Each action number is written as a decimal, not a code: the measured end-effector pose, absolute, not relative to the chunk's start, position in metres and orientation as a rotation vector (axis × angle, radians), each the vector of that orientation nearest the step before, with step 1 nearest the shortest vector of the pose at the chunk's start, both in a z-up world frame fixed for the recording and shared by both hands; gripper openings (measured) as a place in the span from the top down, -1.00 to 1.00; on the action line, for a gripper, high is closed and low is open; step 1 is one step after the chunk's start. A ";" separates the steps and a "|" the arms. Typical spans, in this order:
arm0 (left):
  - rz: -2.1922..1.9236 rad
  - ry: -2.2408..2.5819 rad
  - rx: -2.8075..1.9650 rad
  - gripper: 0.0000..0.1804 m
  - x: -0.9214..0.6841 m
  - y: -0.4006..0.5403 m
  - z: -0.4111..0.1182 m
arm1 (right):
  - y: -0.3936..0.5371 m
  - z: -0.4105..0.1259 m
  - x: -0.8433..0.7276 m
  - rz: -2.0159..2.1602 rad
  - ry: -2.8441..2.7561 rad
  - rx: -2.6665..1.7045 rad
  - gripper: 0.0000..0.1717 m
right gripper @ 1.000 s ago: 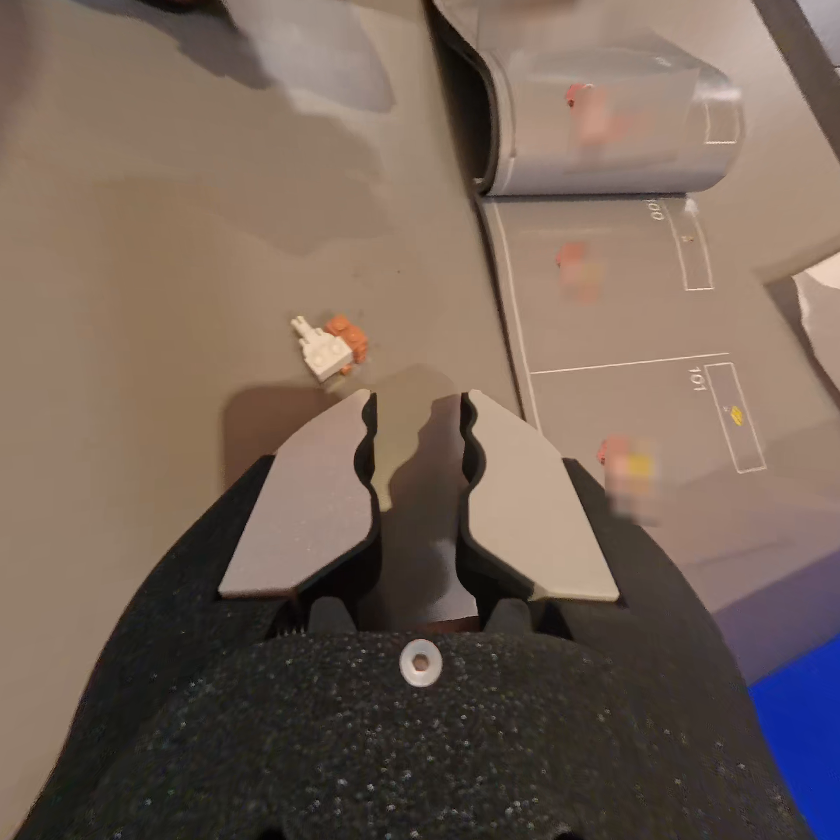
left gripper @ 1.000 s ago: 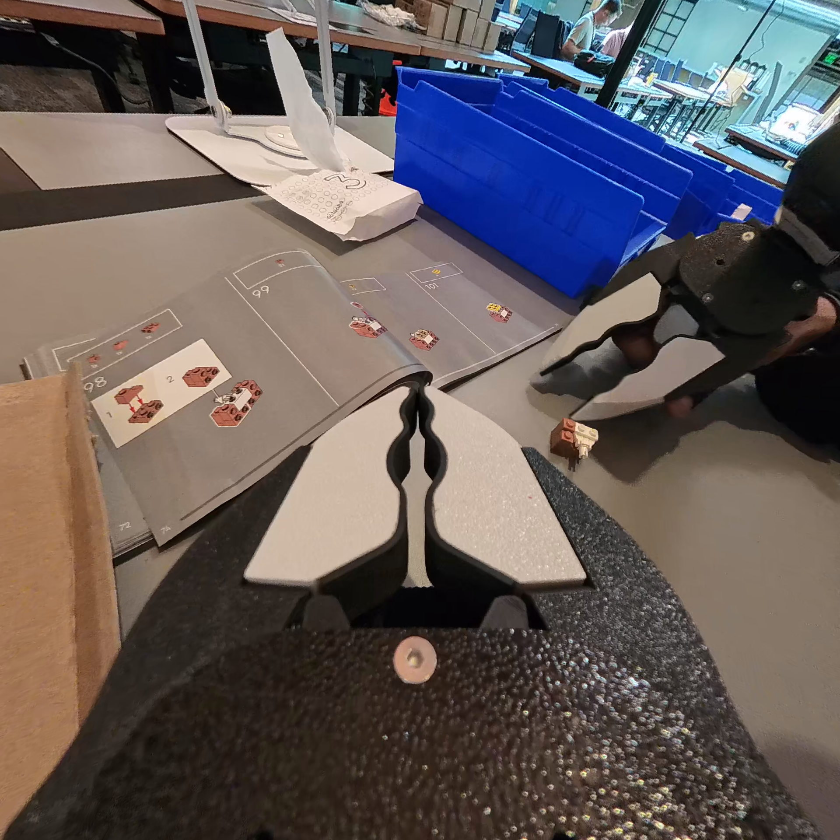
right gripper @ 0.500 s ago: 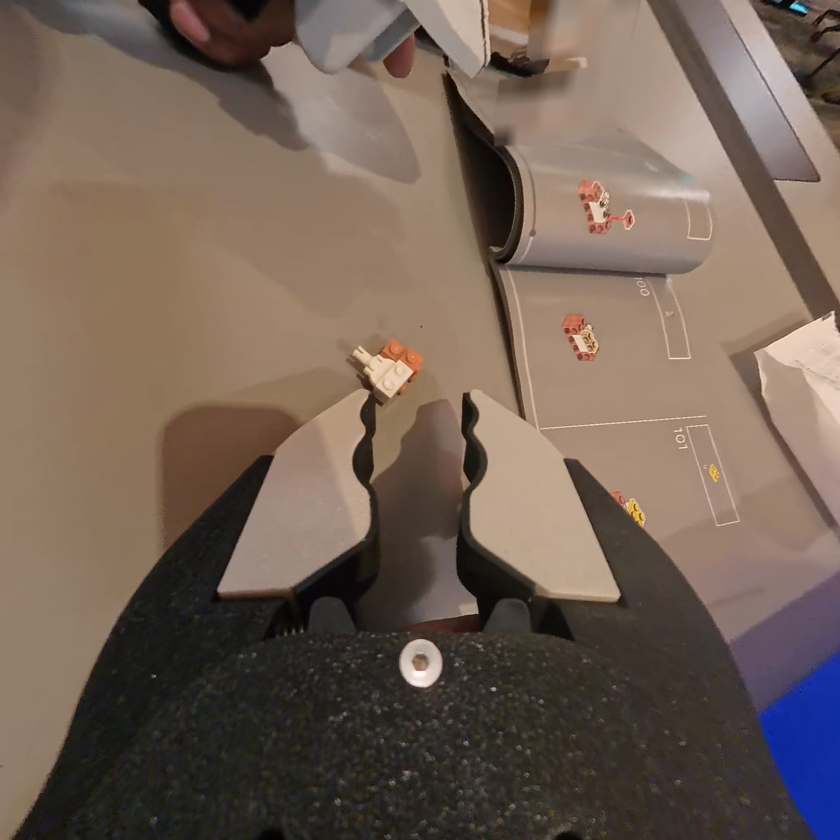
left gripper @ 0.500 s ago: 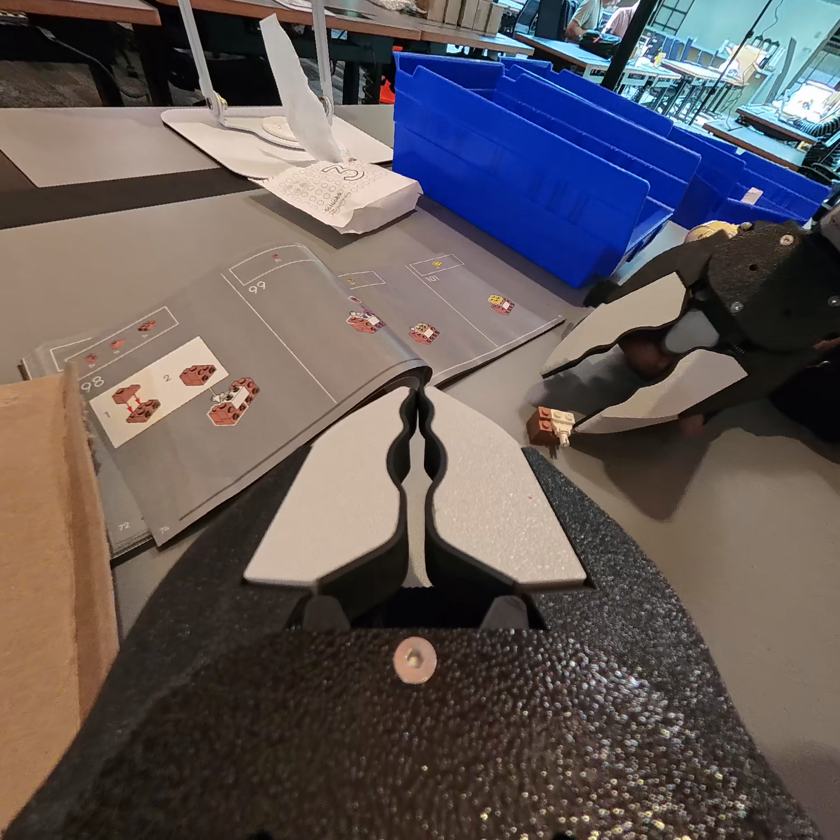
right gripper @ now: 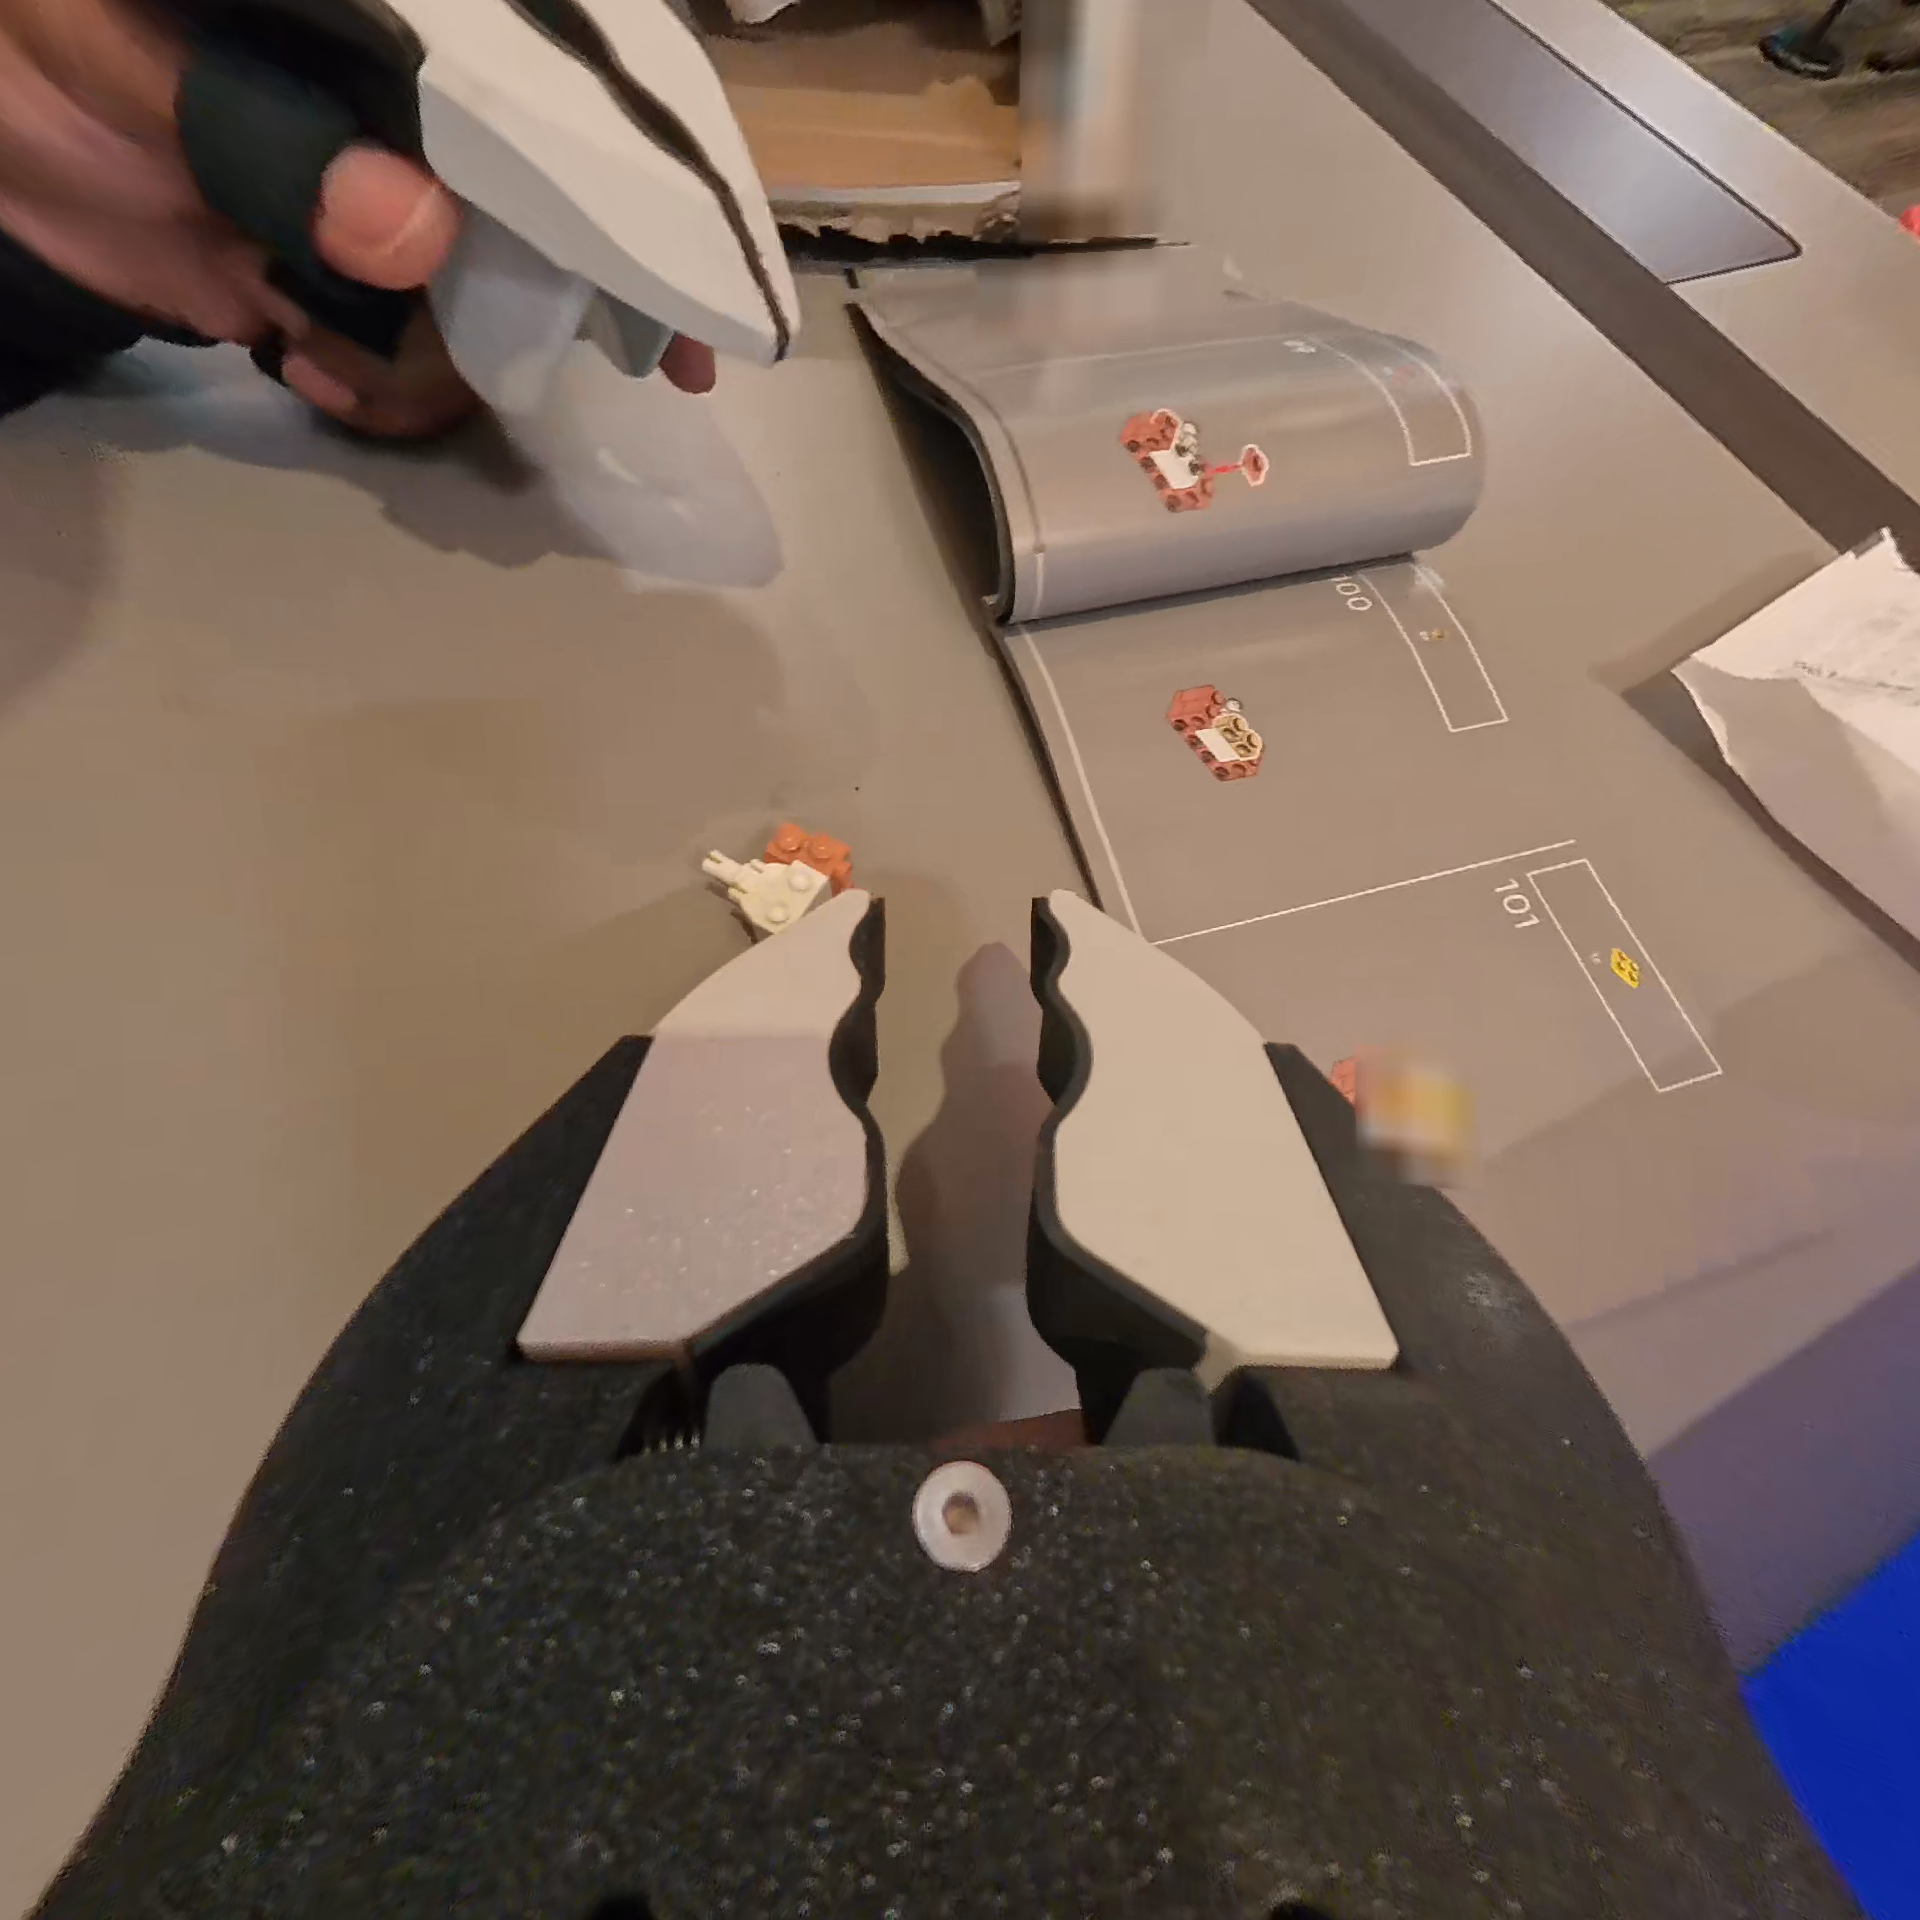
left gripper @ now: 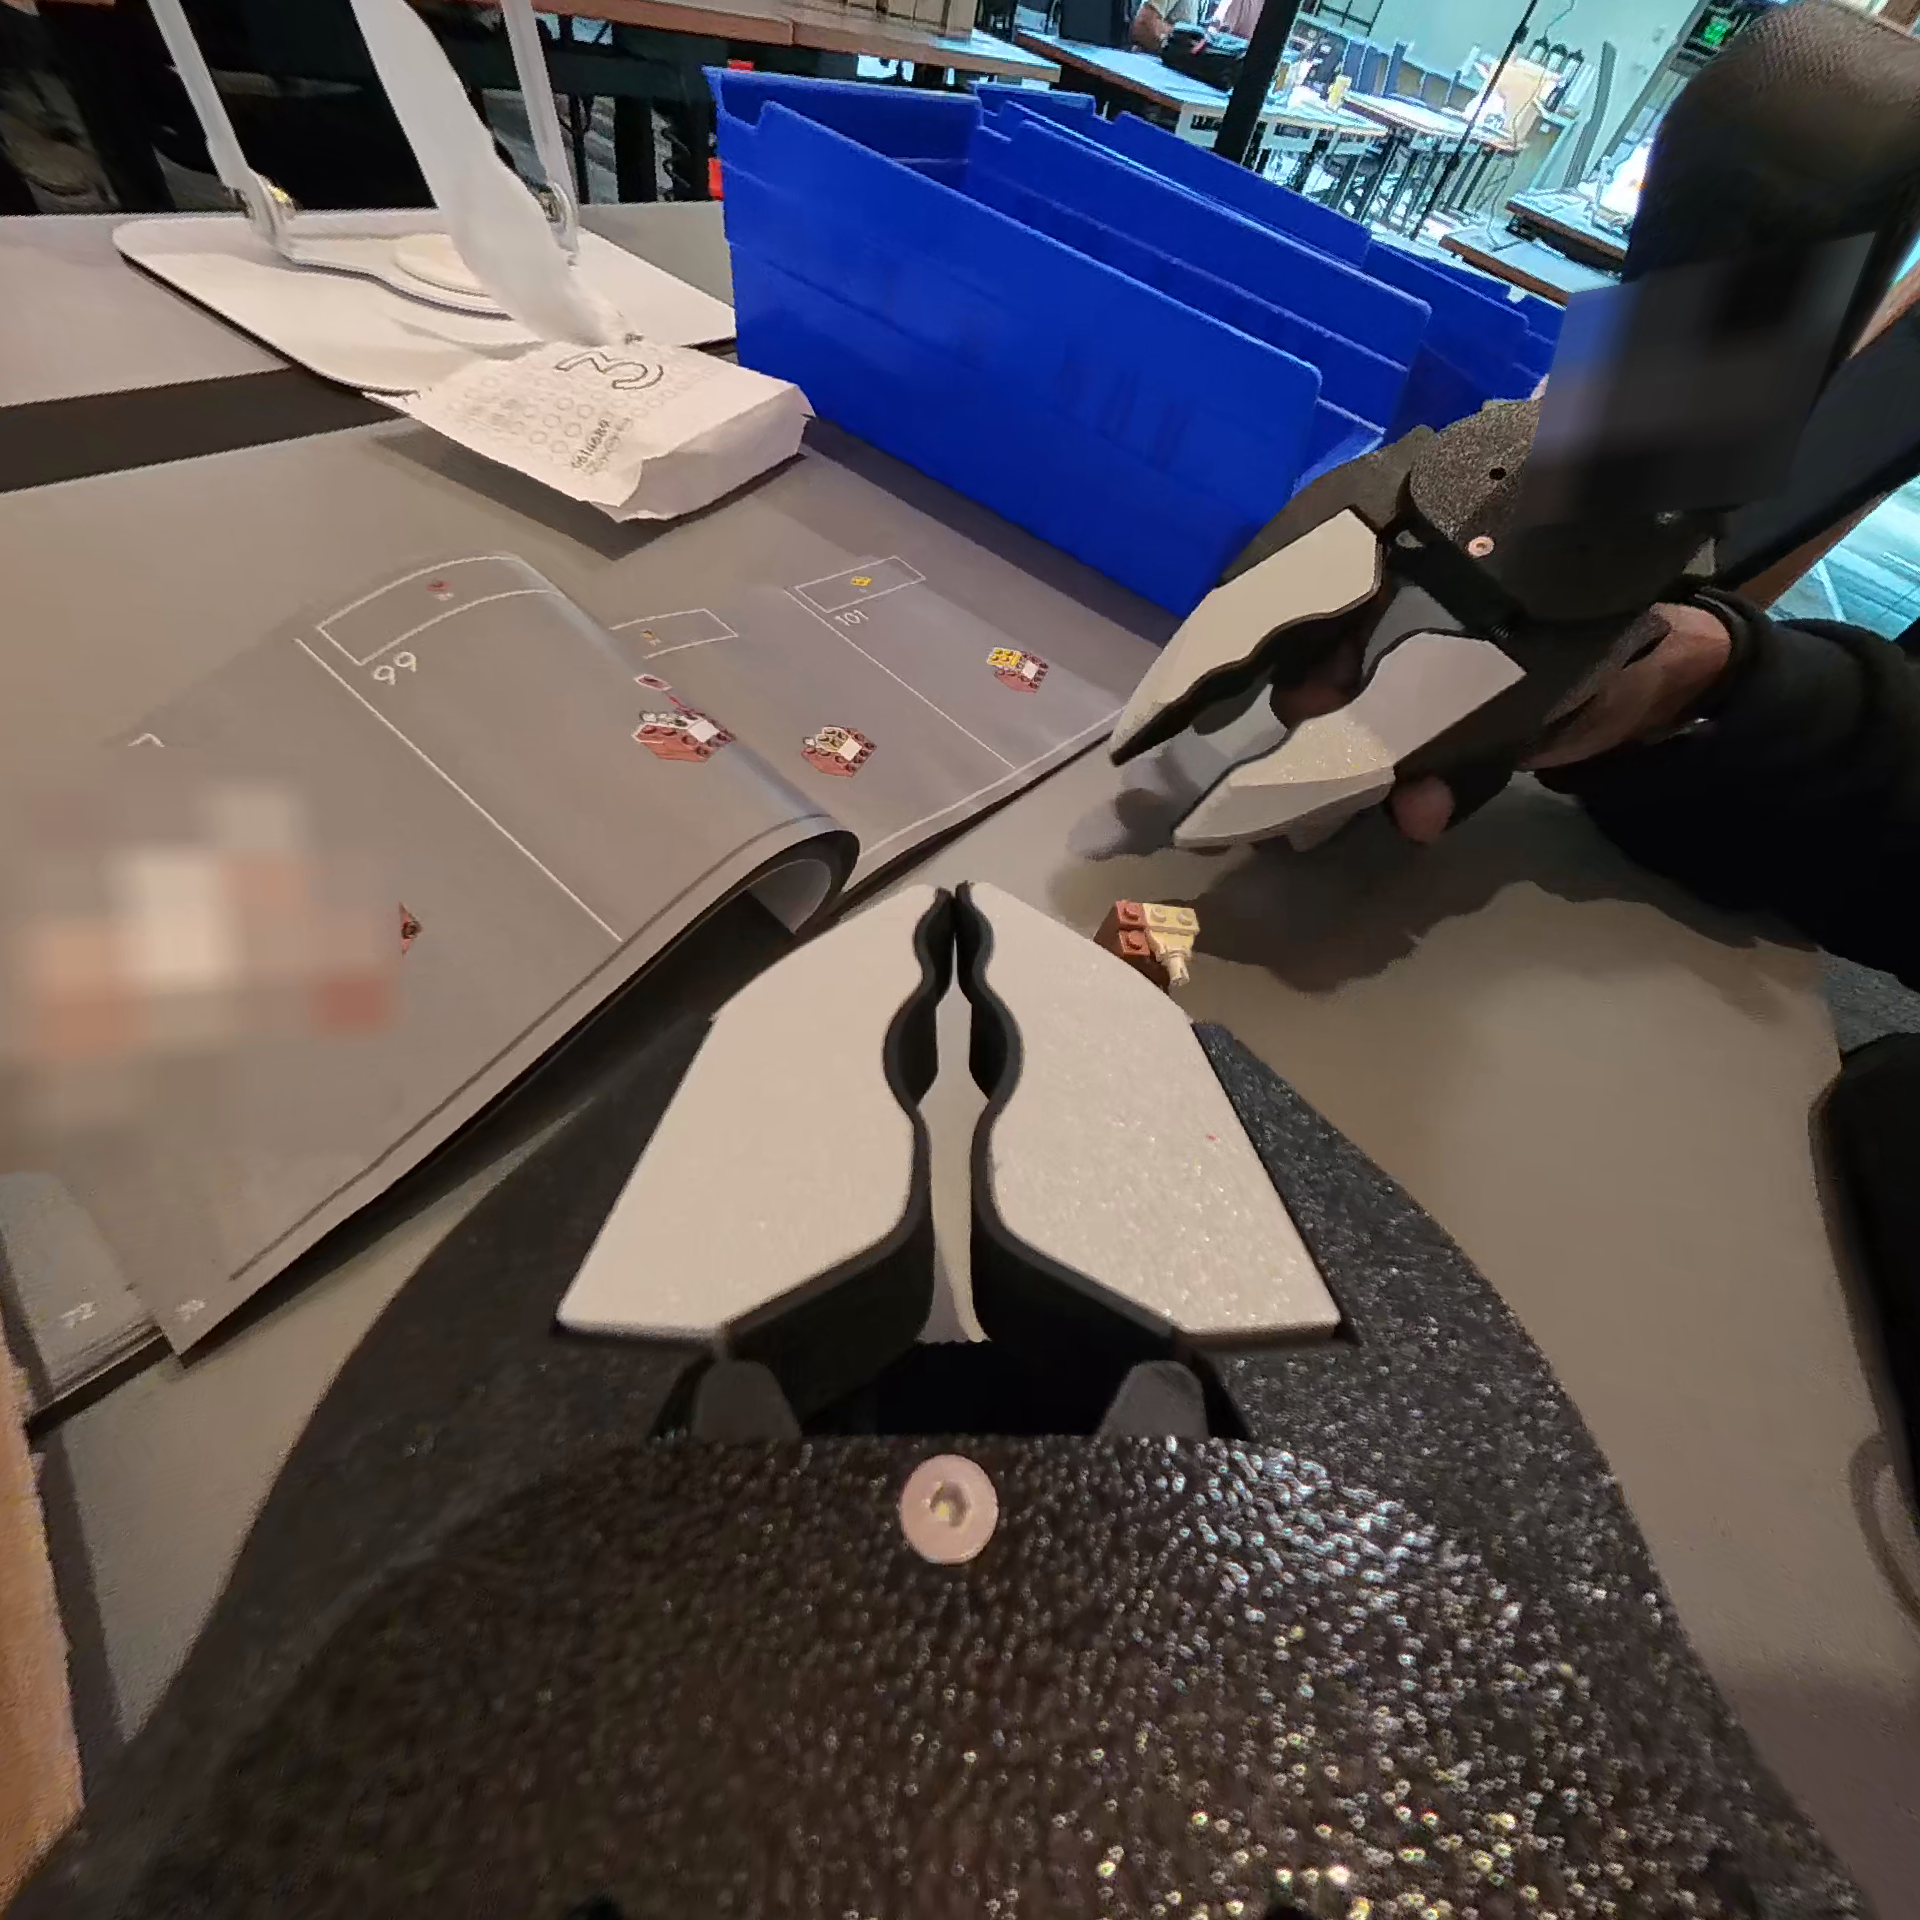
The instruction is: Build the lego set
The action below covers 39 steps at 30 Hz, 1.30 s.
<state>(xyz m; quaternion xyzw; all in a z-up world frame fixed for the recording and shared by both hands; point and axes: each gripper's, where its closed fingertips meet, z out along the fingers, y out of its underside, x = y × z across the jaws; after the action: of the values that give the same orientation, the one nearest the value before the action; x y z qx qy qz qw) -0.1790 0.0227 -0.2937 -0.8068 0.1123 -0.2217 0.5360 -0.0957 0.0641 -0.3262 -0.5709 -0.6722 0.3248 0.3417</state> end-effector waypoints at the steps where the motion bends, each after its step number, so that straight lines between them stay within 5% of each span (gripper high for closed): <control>1: -0.531 0.258 -1.925 1.00 -0.180 0.023 -0.294 | 0.065 -0.326 -0.096 0.845 -1.740 -1.494 0.71; 19: -0.481 0.253 -1.933 1.00 -0.193 0.023 -0.296 | 0.065 -0.321 -0.098 0.839 -1.688 -1.480 0.80; 39: -0.317 0.225 -1.708 1.00 -0.175 0.068 -0.261 | 0.054 -0.290 -0.032 1.299 -1.508 -1.499 0.86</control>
<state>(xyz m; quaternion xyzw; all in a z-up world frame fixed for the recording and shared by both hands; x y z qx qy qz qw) -0.1751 0.0684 -0.2609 -0.7488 0.0987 -0.1389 0.6405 -0.0323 0.0544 -0.2899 -0.5700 -0.5736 0.4942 0.3192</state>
